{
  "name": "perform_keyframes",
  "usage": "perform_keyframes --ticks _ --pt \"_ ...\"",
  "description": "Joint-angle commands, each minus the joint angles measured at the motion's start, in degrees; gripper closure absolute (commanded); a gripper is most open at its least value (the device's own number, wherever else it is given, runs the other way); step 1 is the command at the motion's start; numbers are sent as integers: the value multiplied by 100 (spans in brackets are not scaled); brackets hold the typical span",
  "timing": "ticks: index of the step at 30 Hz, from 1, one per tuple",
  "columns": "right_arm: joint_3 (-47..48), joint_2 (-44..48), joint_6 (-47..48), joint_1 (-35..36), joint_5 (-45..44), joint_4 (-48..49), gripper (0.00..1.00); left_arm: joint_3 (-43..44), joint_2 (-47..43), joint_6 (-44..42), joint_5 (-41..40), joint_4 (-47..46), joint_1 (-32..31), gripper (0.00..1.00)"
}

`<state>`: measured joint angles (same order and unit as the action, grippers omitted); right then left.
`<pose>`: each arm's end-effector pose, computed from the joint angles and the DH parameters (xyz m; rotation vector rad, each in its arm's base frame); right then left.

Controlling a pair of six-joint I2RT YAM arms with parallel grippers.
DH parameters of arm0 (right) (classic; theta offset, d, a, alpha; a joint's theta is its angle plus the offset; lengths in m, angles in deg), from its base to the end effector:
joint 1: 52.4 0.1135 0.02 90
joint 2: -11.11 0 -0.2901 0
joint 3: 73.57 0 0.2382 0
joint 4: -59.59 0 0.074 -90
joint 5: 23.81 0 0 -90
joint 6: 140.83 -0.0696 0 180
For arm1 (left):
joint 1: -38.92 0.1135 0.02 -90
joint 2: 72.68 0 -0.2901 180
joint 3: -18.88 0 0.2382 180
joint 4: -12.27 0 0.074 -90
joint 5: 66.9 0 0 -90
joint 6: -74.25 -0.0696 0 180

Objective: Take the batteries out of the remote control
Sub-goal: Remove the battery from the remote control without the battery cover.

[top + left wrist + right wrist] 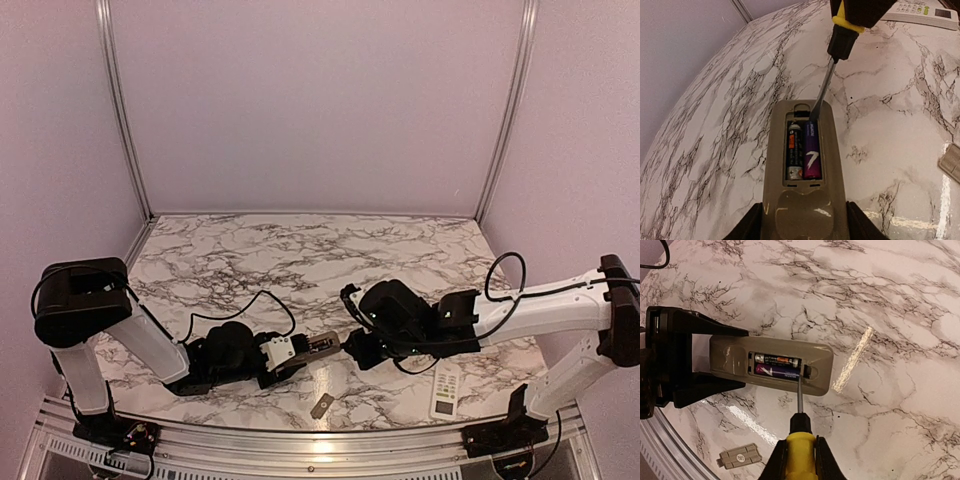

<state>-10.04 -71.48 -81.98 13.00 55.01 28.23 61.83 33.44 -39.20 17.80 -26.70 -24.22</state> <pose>0.1365 0.2657 0.2137 -0.6507 2.4102 0.5075 0.1588 -0.2993 0.1209 1.3331 1.5026 -0.3535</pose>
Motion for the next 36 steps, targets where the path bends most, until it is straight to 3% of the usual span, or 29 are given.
perform_keyframes --ticks 1,36 --pt "199 -167 104 56 72 -83 100 130 109 -44 -57 -49 -41 100" --pt "82 -499 444 60 793 306 100 133 101 -88 -28 3 -67 100"
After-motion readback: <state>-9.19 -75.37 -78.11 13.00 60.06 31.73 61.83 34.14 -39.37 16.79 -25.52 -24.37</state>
